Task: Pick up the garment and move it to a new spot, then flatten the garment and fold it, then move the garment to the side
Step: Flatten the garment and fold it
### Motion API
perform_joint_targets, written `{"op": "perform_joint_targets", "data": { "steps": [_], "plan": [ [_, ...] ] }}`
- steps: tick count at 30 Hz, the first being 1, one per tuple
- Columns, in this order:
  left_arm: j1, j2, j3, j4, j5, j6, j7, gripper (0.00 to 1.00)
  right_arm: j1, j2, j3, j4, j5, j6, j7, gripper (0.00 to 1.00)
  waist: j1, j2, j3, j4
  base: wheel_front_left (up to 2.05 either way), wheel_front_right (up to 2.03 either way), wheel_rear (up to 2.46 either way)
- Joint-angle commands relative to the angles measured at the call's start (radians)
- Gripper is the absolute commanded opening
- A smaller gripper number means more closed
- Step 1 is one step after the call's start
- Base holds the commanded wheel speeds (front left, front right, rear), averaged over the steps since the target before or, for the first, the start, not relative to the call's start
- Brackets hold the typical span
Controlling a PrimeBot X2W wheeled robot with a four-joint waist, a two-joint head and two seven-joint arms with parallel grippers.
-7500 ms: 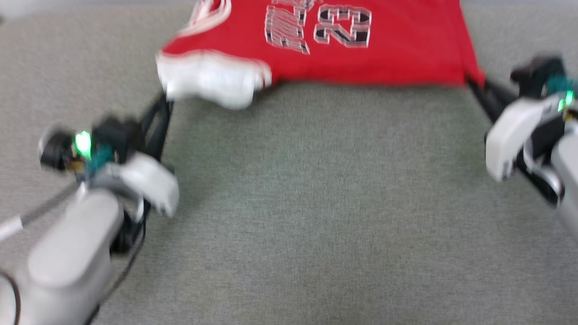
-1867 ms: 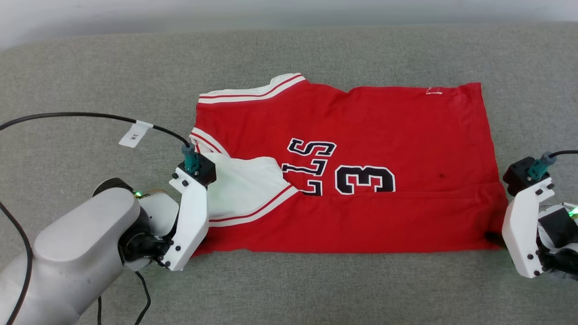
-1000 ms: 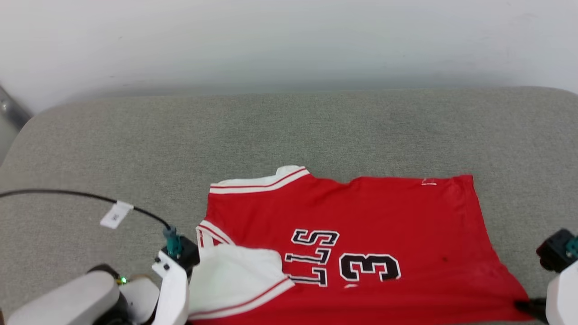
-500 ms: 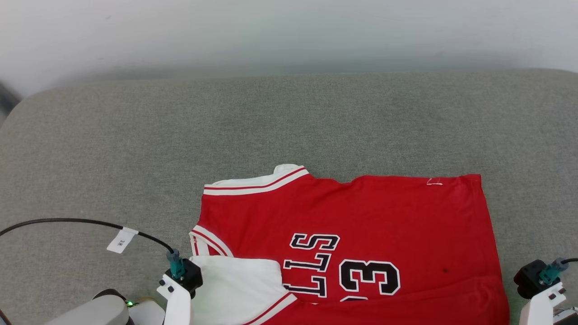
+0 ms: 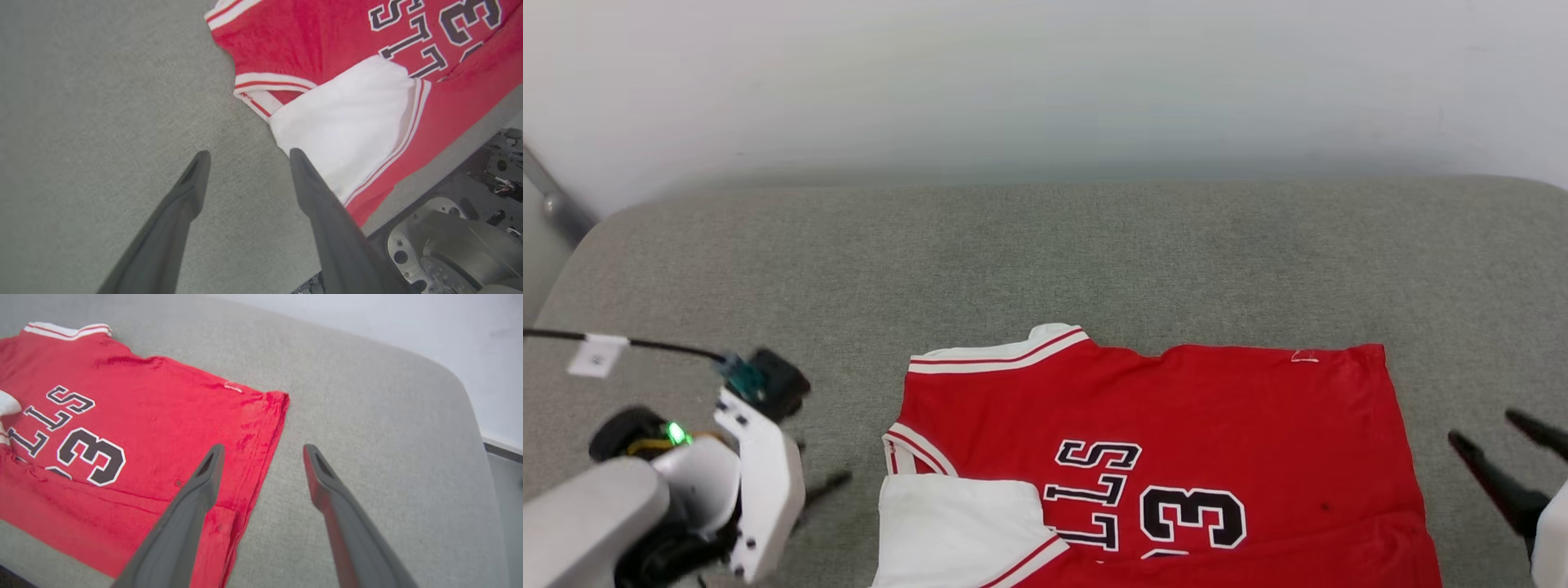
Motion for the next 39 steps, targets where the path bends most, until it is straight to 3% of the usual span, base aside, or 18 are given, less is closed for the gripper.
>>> {"op": "perform_joint_targets", "data": {
  "steps": [1,6,9,13,16,21,28,32,39],
  "plan": [
    [-0.027,-0.001,0.02,-0.004,0.026,0.017,-0.033,1.0,0.017,0.035,-0.037,-0.025,-0.033,-0.001,-0.025,1.0,0.0,0.0,0.002,-0.003,0.0,0.0,0.0],
    [-0.094,-0.037,0.07,0.034,0.106,0.071,-0.133,1.0,0.036,0.195,-0.182,-0.125,-0.17,-0.001,-0.123,1.0,0.0,0.0,0.019,-0.017,0.0,0.0,0.0],
    [-0.155,-0.07,0.09,0.08,0.154,0.079,-0.176,1.0,0.049,0.298,-0.242,-0.173,-0.243,-0.001,-0.18,1.0,0.0,0.0,0.033,-0.024,0.0,0.0,0.0],
    [-0.258,-0.132,0.105,0.148,0.192,0.062,-0.172,1.0,0.07,0.413,-0.287,-0.224,-0.309,-0.001,-0.238,1.0,0.0,0.0,0.06,-0.033,0.0,0.0,0.0],
    [-0.341,-0.186,0.101,0.203,0.184,0.031,-0.111,1.0,0.082,0.472,-0.292,-0.247,-0.342,-0.001,-0.263,1.0,0.0,0.0,0.084,-0.043,0.0,0.0,0.0],
    [-0.461,-0.264,0.057,0.288,0.123,-0.037,0.119,1.0,0.063,0.514,-0.265,-0.258,-0.366,-0.001,-0.278,1.0,0.0,0.0,0.13,-0.068,0.0,0.0,0.0],
    [-0.579,-0.328,-0.026,0.355,0.07,-0.077,0.402,1.0,0.012,0.522,-0.237,-0.241,-0.376,-0.001,-0.286,1.0,0.0,0.0,0.214,-0.102,0.0,0.0,0.0],
    [-0.611,-0.343,-0.069,0.387,0.072,-0.086,0.493,1.0,-0.025,0.526,-0.217,-0.227,-0.376,-0.001,-0.296,1.0,0.0,0.0,0.273,-0.121,0.0,0.0,0.0],
    [-0.595,-0.326,-0.127,0.428,0.077,-0.092,0.517,1.0,-0.079,0.535,-0.183,-0.184,-0.386,-0.001,-0.322,1.0,0.0,0.0,0.35,-0.152,0.0,0.0,0.0]
  ]
}}
